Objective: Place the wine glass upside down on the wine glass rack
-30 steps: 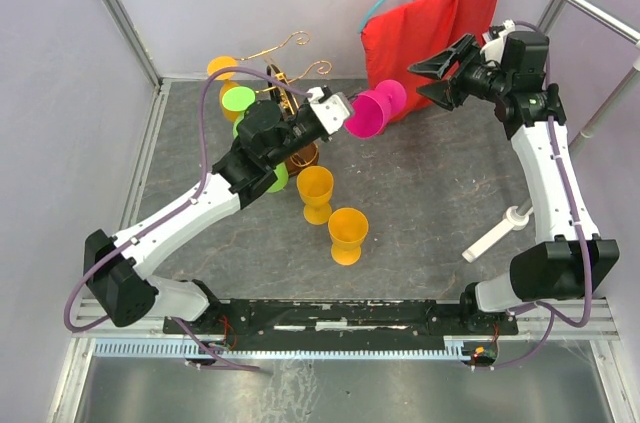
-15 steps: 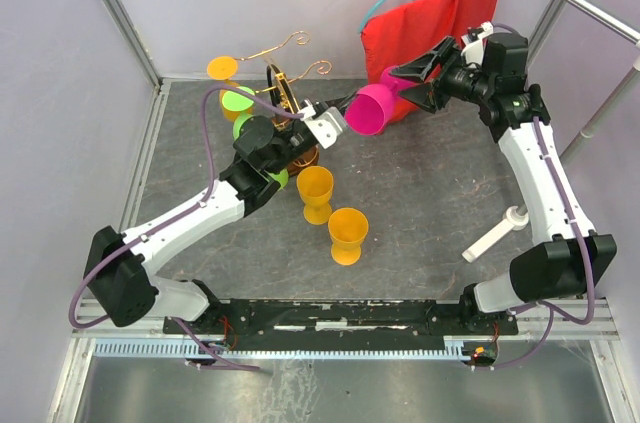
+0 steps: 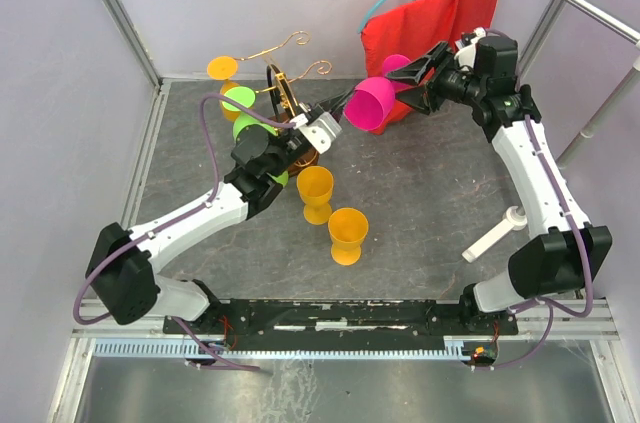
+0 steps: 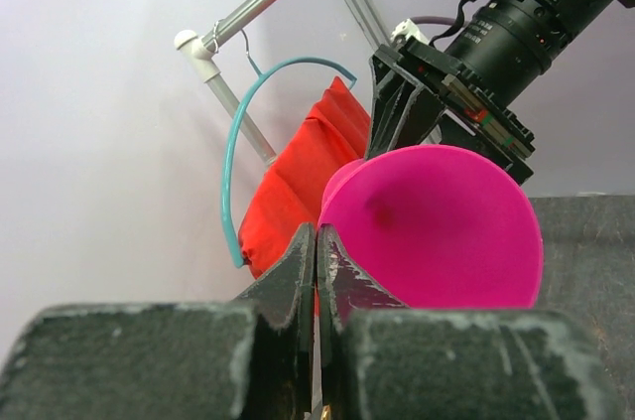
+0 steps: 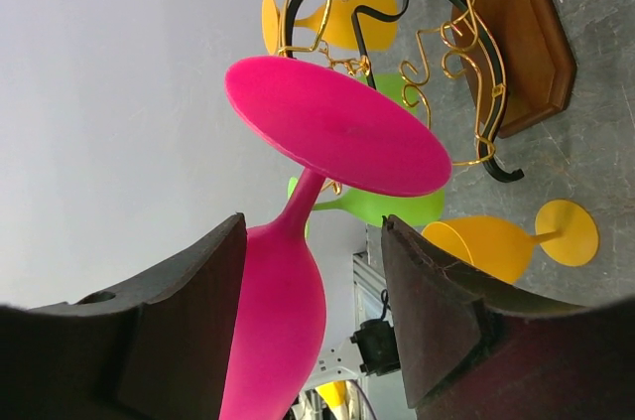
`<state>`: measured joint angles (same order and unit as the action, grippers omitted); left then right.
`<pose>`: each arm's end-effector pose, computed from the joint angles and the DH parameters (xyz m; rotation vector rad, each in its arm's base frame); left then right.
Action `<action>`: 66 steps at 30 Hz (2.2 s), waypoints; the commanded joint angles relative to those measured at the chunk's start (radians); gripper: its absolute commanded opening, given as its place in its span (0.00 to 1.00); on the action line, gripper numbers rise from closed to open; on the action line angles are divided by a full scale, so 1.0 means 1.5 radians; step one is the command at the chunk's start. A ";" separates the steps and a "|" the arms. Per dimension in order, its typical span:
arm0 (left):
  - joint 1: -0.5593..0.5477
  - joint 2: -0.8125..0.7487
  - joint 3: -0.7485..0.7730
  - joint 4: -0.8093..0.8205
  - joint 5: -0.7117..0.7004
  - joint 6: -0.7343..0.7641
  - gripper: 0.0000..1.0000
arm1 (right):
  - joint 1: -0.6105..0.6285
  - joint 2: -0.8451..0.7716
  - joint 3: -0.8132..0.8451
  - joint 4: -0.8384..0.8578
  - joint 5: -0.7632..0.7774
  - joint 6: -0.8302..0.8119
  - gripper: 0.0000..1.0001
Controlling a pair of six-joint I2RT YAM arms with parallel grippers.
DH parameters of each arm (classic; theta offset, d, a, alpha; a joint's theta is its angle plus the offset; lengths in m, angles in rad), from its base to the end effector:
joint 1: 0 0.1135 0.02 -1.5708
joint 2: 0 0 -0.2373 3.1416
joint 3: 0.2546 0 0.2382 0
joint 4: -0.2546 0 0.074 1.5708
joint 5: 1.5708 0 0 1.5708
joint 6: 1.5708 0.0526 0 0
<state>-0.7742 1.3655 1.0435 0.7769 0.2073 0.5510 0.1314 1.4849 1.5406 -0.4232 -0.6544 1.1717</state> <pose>0.2227 -0.2329 0.3849 0.8334 0.7656 -0.3146 0.3274 0.0756 0.3811 0.6217 2.0740 1.4470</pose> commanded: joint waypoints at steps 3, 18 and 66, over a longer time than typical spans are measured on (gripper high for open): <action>-0.003 0.012 -0.006 0.105 -0.011 0.012 0.03 | 0.019 0.015 0.031 0.033 0.003 0.017 0.63; -0.010 0.042 -0.021 0.160 -0.028 -0.017 0.03 | 0.038 0.032 0.044 0.054 0.015 0.045 0.51; 0.141 -0.051 0.088 -0.254 -0.050 -0.327 0.86 | 0.015 0.018 0.157 -0.093 0.306 -0.542 0.01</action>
<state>-0.6250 1.3102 1.0710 0.4896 0.0887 0.2207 0.1566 1.5917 1.8580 -0.6121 -0.3187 0.5526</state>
